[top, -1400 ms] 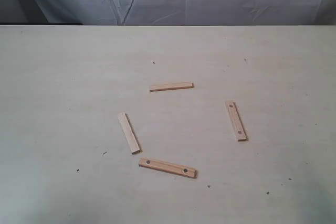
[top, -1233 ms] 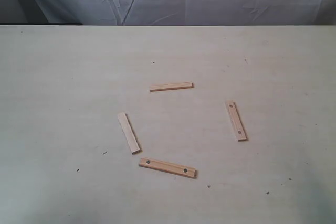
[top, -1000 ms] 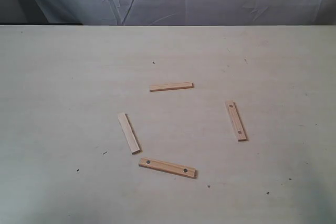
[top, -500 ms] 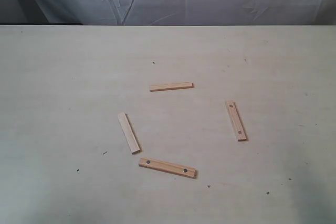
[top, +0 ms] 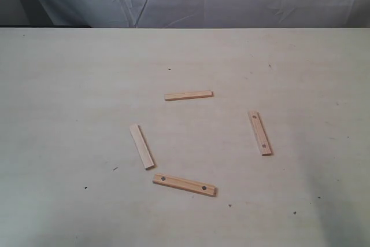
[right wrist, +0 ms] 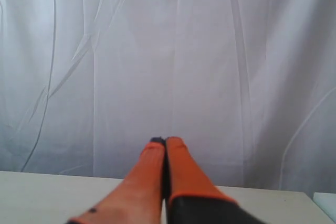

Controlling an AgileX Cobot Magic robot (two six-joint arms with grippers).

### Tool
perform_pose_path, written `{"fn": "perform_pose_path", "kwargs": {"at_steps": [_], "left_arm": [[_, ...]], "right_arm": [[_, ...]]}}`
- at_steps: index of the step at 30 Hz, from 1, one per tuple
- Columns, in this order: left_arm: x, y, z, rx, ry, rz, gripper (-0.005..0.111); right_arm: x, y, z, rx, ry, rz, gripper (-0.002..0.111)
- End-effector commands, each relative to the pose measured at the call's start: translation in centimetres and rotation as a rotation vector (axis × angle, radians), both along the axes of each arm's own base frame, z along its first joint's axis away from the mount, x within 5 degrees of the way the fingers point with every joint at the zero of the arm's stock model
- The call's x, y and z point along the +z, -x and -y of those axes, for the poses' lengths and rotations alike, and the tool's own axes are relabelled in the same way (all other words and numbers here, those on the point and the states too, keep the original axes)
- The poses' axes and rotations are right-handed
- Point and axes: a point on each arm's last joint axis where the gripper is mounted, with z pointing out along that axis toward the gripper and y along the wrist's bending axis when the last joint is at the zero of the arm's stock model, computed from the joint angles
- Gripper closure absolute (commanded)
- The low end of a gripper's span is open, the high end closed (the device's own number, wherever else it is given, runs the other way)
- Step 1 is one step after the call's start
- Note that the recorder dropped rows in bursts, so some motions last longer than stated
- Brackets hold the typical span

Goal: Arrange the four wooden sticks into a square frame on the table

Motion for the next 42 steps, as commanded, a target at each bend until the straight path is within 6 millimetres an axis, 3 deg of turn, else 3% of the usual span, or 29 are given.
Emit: {"fn": "perform_pose_path", "kwargs": {"at_steps": [1,7,11,17,20,27,31,35,42], "left_arm": [[-0.1,0.0,0.0,0.001,0.0,0.006,0.106],[-0.1,0.0,0.0,0.001,0.0,0.006,0.106],[-0.1,0.0,0.0,0.001,0.0,0.006,0.106],[0.0,0.0,0.0,0.001,-0.001,0.008,0.106],[-0.1,0.0,0.0,0.001,0.0,0.006,0.106],[-0.1,0.0,0.0,0.001,0.0,0.006,0.106],[-0.1,0.0,0.0,0.001,0.0,0.006,0.106],[-0.1,0.0,0.0,0.001,0.0,0.006,0.106],[-0.1,0.0,0.0,0.001,0.0,0.006,0.106]], "right_arm": [[0.1,0.1,0.0,-0.001,0.0,0.02,0.108],[-0.1,-0.2,0.0,0.0,-0.024,-0.011,0.108],[2.0,-1.1,0.1,-0.008,-0.031,-0.132,0.109],[5.4,-4.1,0.2,-0.033,-0.028,-0.489,0.109],[6.1,-6.4,0.1,-0.036,-0.033,-0.609,0.109],[4.1,-10.4,0.0,-0.037,-0.029,-0.767,0.109],[3.2,-11.9,-0.3,-0.026,-0.161,-0.789,0.109],[2.2,-13.5,-0.6,-0.026,-0.208,-0.924,0.109],[1.8,-16.9,-2.6,0.049,-0.155,-1.122,0.109]]}}
